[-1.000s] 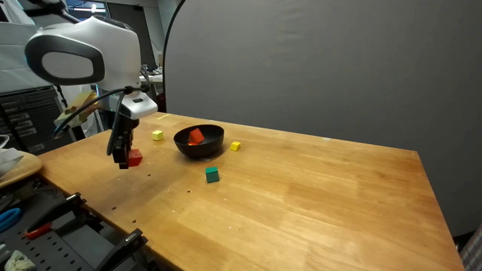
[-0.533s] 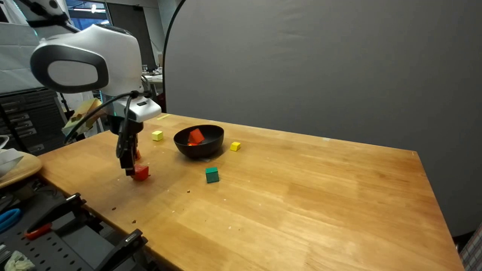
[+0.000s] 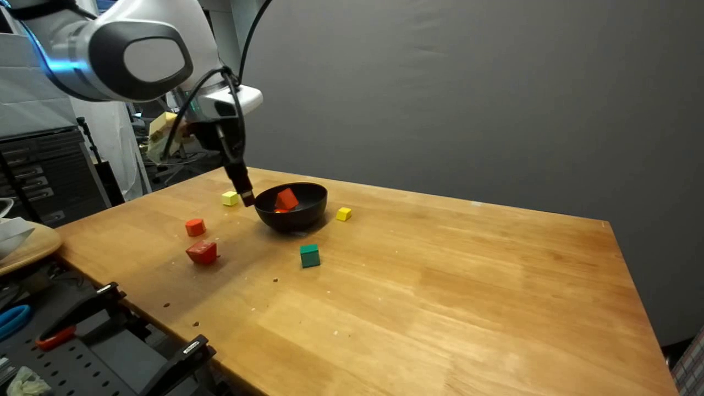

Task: Remove the cubes from the bowl

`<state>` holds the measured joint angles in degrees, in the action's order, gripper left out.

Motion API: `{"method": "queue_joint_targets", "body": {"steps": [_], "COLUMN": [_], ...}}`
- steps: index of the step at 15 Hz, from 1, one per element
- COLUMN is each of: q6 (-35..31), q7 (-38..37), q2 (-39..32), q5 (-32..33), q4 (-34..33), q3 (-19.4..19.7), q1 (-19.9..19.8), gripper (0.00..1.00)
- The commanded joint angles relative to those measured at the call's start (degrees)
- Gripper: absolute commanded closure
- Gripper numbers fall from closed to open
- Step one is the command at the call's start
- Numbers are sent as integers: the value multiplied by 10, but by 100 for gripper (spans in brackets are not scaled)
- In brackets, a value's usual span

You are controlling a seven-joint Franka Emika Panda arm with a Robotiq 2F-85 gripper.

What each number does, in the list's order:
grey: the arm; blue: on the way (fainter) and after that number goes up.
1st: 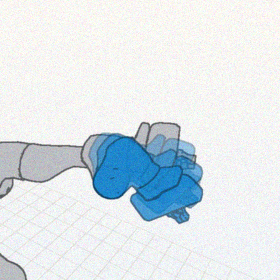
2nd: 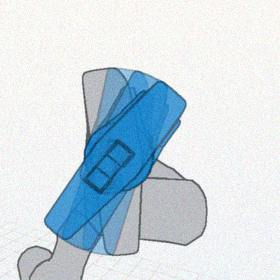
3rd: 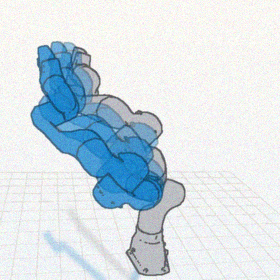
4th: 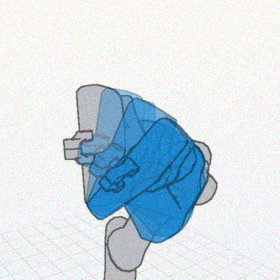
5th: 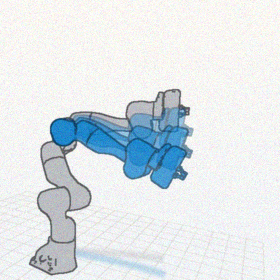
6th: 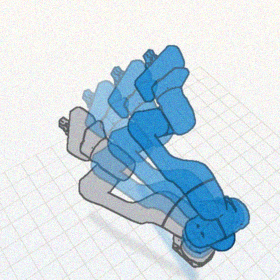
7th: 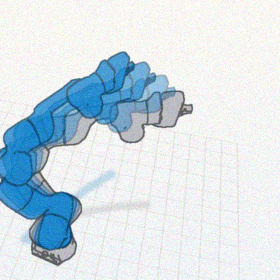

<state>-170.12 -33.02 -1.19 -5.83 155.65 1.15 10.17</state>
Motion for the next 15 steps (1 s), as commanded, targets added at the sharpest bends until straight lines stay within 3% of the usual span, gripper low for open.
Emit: {"method": "queue_joint_targets", "body": {"steps": [1, 4, 5, 6, 9, 15], "q6": [35, 79, 99, 66, 94, 113], "q7": [-36, -29, -29, -18, -8, 34], "q2": [-17, -49, -62, -28, -56, -84], "q5": [66, 58, 60, 49, 38, 28], "q4": [-88, -178, -205, -143, -189, -200], "q3": [20, 15, -1, 0, -5, -8], "q1": [-11, -6, -21, -24, -23, -29], "gripper": [0, 0, 0, 0, 0, 0]}}
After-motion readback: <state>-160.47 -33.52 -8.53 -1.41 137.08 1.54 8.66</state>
